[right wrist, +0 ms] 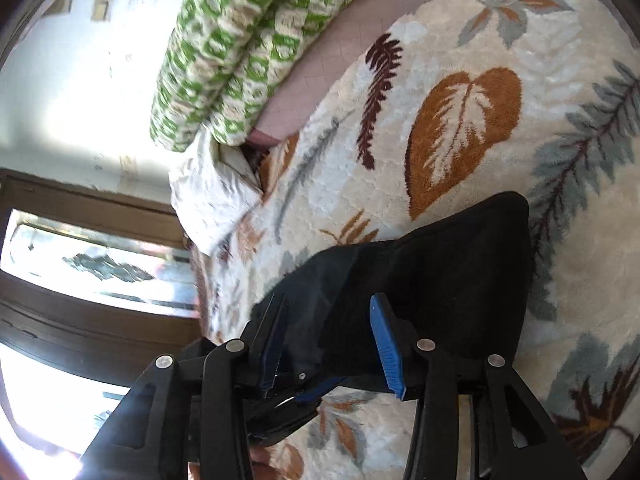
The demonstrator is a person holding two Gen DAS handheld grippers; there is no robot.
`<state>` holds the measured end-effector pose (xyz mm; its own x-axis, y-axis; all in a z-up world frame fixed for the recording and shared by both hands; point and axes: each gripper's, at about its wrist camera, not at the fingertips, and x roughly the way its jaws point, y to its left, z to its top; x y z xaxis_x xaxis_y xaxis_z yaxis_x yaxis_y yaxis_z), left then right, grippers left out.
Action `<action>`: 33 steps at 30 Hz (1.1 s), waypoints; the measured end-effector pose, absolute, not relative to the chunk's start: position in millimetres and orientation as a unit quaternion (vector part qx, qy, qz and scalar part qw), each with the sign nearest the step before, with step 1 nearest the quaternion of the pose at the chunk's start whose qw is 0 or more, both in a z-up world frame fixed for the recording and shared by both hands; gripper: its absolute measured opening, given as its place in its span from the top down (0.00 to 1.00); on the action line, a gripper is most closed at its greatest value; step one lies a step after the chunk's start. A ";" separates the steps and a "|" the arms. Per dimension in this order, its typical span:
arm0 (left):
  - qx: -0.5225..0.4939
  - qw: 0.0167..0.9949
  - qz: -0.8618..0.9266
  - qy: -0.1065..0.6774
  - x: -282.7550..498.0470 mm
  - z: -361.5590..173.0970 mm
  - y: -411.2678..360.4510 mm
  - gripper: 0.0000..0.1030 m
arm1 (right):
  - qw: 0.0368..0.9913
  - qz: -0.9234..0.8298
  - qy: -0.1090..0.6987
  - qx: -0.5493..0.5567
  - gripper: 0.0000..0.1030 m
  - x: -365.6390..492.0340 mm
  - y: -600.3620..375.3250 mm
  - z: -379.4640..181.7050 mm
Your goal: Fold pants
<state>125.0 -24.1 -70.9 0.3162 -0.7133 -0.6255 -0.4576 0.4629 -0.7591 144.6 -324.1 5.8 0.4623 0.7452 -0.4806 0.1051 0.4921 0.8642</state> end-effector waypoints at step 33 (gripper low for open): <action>-0.337 0.686 -0.136 0.630 141.1 -67.2 -81.1 0.65 | 0.600 0.051 0.341 0.722 0.79 51.7 -389.0 -113.4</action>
